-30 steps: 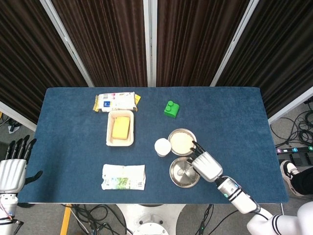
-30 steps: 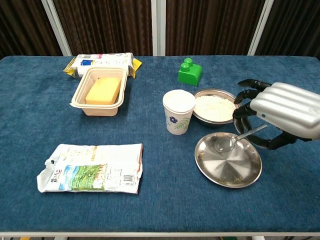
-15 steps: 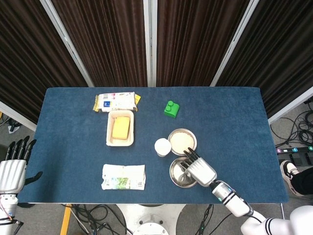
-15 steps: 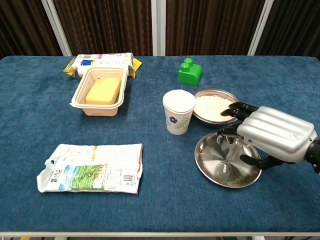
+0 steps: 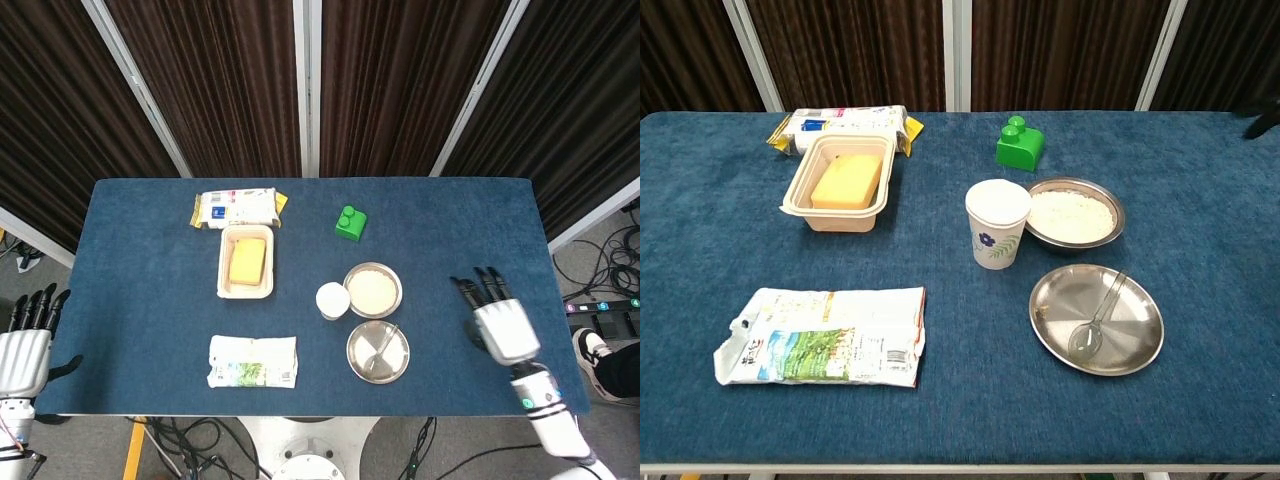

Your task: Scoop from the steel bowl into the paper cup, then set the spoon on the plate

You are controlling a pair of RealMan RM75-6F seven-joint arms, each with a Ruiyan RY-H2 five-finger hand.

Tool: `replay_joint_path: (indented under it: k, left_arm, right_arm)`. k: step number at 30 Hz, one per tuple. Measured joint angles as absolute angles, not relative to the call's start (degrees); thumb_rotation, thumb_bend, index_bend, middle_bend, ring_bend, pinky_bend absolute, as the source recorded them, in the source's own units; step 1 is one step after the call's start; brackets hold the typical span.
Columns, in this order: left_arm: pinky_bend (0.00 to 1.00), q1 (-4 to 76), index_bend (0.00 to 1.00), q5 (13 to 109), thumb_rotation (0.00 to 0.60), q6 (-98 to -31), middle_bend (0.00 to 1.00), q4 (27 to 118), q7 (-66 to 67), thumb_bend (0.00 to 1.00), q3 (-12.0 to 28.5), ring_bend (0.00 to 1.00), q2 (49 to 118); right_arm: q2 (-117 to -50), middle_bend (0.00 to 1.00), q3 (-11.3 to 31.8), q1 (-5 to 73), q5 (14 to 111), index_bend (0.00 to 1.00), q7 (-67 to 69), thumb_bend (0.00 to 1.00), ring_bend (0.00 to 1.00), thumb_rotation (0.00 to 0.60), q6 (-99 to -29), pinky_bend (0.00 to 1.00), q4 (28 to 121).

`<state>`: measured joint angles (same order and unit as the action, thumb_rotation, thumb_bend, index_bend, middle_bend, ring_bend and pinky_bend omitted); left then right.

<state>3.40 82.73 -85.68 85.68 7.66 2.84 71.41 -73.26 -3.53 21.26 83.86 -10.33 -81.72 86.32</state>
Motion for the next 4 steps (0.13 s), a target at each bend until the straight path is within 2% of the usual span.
replay_joint_path:
  k: [4]
  left_arm:
    - [0.04, 3.52, 0.13, 82.92, 0.600, -85.65, 0.11, 85.72, 8.67, 0.00, 2.72, 0.00, 72.16]
  right_arm:
    - [-67.36, 0.16, -2.54, 16.02, 80.79, 0.05, -6.42, 0.33, 0.00, 0.600, -85.86, 0.00, 90.04]
